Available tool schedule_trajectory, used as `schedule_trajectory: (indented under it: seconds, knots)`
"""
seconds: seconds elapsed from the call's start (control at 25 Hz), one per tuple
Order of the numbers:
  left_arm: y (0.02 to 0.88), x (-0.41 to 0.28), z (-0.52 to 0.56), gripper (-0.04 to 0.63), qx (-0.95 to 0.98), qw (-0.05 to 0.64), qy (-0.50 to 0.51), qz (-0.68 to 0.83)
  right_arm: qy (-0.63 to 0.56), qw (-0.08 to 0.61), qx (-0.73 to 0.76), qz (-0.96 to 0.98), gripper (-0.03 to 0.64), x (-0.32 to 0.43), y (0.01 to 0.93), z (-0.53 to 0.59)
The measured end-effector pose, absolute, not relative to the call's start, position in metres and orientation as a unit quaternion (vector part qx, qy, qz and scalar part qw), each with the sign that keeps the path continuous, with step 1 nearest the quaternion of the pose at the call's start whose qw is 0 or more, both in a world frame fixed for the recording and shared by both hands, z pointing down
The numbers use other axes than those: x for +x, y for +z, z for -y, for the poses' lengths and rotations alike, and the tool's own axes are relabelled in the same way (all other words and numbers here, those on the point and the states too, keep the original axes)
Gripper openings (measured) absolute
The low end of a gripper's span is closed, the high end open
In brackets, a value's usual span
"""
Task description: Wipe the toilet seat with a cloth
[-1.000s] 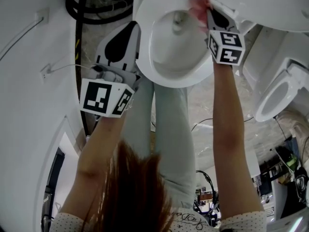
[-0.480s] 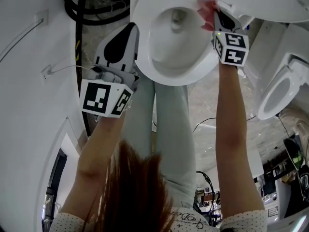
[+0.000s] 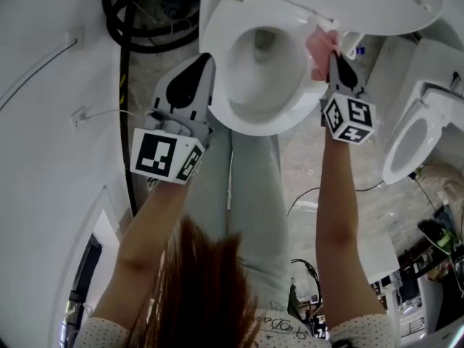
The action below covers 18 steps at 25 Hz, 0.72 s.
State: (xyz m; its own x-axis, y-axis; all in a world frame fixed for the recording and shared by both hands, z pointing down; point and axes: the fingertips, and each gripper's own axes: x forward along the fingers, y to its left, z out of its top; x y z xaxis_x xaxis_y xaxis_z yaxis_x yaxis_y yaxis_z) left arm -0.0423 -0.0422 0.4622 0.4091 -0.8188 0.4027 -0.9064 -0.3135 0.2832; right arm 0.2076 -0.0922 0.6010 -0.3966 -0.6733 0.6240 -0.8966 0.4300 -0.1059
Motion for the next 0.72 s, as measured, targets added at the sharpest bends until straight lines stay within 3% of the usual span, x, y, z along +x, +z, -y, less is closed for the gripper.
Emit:
schedule_trajectory:
  seconds: [0.44, 0.72]
  knots:
    - [0.361, -0.060, 0.040, -0.005, 0.827, 0.196, 0.081, 0.520, 0.190, 0.114, 0.469, 0.855, 0.023, 0.160, 0.412, 0.040]
    - [0.285, -0.073, 0.034, -0.005, 0.843, 0.162, 0.074, 0.508, 0.125, 0.107, 0.474, 0.865, 0.025, 0.132, 0.300, 0.019]
